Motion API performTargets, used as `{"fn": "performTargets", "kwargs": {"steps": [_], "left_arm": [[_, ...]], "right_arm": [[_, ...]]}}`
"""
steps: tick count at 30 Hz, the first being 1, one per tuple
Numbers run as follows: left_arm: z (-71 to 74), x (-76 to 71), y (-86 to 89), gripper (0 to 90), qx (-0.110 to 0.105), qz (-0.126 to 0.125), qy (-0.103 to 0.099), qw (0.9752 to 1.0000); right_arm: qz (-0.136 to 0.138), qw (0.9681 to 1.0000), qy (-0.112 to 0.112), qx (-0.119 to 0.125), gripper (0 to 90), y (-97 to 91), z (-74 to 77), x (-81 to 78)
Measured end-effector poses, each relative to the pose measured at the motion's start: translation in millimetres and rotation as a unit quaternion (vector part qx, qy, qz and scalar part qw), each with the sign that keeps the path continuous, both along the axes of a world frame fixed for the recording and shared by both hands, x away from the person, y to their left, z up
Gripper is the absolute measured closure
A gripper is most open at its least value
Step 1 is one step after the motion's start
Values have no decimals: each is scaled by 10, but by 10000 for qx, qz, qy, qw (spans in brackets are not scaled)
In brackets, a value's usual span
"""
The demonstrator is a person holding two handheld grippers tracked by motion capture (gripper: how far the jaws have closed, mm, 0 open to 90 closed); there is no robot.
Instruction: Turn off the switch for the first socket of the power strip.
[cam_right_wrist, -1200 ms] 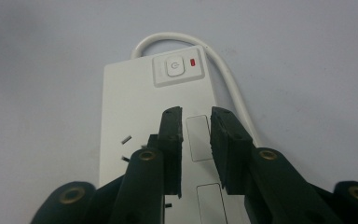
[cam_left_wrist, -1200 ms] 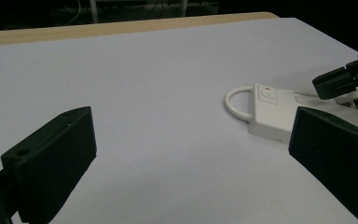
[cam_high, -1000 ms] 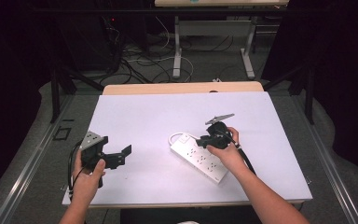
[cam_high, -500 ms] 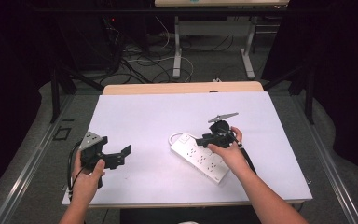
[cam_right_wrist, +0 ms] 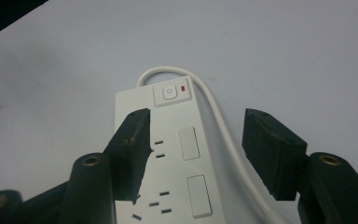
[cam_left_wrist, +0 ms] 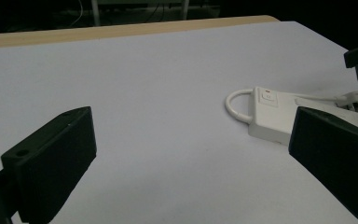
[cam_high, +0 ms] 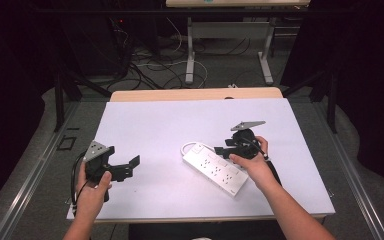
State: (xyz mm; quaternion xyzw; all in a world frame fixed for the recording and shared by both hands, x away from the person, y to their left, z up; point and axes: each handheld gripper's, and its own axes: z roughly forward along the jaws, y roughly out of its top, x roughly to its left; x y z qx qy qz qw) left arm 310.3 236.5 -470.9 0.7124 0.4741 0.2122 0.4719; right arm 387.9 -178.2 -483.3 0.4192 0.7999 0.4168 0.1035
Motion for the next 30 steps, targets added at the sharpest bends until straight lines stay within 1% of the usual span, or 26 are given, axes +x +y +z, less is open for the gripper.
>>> {"fn": "performTargets", "kwargs": {"steps": [5,7,8,10,12,15,20,24,27,28,30], "left_arm": [[4,-1,-2,5,10,-11,-16,10000],[3,0,0,5,10,-12,-6,10000],[2,0,0,5,6,-8,-5,10000],[3,-2,0,5,-2,-10,16,10000],[2,2,1,5,2,-5,-15,10000],[3,-1,1,5,-4,-2,3,10000],[8,-4,4,5,-4,6,-10,10000],[11,-6,6,5,0,10,-14,10000],[13,-7,6,5,6,7,-19,10000],[14,-6,6,5,-2,12,-20,10000],[13,-6,8,5,-9,19,-19,10000]], "right_arm": [[102,9999,-137,23,403,-56,104,-74],[114,9998,-96,107,404,-75,136,-100],[76,9998,-48,150,403,-84,155,-117],[101,9997,-131,169,404,-121,178,-138],[106,9997,-144,183,401,-134,186,-146],[12,9995,-214,219,369,-169,208,-172],[-34,9995,-145,263,330,-239,249,-218],[-44,9995,-133,293,278,-300,272,-263],[-69,9996,-177,229,228,-351,295,-312],[-91,9995,-264,139,188,-390,301,-344],[-99,9994,-305,103,179,-414,309,-358]]}}
